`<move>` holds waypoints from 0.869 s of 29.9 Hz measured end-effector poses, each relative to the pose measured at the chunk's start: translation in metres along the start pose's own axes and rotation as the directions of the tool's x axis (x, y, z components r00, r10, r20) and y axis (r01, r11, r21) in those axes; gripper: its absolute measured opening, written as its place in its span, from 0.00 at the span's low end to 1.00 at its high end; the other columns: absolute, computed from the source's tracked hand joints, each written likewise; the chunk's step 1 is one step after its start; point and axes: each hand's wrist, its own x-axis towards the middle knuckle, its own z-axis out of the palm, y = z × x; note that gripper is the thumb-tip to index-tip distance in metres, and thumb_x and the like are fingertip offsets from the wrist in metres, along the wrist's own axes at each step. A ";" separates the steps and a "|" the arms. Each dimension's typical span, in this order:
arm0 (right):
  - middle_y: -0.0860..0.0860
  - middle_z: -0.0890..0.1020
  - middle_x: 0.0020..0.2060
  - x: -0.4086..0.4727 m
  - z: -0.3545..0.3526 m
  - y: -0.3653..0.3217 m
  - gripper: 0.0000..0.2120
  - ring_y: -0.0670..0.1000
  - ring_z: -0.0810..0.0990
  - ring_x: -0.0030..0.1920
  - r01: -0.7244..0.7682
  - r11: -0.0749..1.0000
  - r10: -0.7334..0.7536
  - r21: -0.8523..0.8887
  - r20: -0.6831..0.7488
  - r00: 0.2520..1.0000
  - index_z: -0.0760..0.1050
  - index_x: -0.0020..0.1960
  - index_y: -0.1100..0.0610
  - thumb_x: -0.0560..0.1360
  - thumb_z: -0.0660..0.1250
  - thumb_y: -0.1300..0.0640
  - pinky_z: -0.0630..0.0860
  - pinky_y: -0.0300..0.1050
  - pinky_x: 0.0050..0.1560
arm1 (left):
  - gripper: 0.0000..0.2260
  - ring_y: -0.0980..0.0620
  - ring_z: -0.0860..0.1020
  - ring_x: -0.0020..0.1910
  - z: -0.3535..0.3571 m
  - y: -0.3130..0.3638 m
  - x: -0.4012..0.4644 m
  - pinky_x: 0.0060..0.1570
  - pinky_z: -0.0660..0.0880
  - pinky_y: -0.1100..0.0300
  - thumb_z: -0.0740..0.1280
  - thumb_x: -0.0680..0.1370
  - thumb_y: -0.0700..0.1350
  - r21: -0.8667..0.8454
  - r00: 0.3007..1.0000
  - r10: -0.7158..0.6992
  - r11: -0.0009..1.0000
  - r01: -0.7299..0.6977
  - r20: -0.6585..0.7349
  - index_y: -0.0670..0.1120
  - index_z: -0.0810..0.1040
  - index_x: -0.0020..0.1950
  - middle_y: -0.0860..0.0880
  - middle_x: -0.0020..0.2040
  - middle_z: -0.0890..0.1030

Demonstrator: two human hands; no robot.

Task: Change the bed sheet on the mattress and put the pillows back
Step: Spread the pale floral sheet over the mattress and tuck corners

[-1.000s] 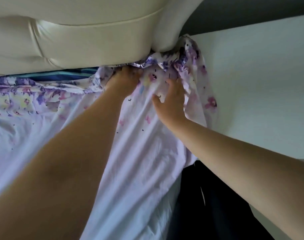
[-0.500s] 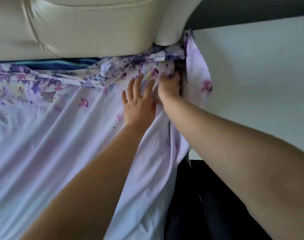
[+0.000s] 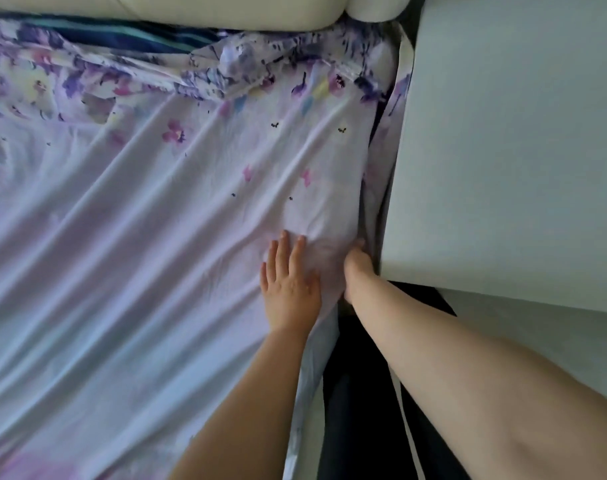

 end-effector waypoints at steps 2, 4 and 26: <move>0.59 0.70 0.69 -0.003 0.003 0.013 0.25 0.58 0.69 0.68 0.087 0.996 -0.087 -0.009 -0.087 0.992 0.64 0.71 0.61 0.82 0.48 0.46 0.65 0.49 0.69 | 0.26 0.44 0.59 0.75 0.000 0.000 0.000 0.73 0.56 0.46 0.66 0.74 0.45 -0.046 0.999 0.020 0.999 -0.021 -0.026 0.49 0.66 0.73 0.47 0.76 0.63; 0.60 0.72 0.67 -0.010 -0.002 0.033 0.23 0.59 0.70 0.67 0.118 0.990 -0.108 0.076 -0.129 0.986 0.67 0.69 0.63 0.83 0.50 0.49 0.65 0.47 0.67 | 0.25 0.44 0.61 0.74 0.002 -0.004 -0.003 0.73 0.59 0.46 0.66 0.74 0.43 -0.095 0.996 0.052 0.994 -0.059 -0.070 0.47 0.68 0.71 0.47 0.75 0.65; 0.56 0.77 0.58 -0.107 -0.029 0.358 0.20 0.59 0.78 0.56 0.481 0.314 -0.366 -0.819 0.363 0.857 0.63 0.61 0.58 0.76 0.63 0.47 0.70 0.48 0.46 | 0.32 0.45 0.68 0.66 0.096 -0.231 -0.397 0.63 0.66 0.51 0.72 0.69 0.59 0.135 0.929 -0.332 0.940 0.312 0.163 0.50 0.67 0.69 0.48 0.68 0.68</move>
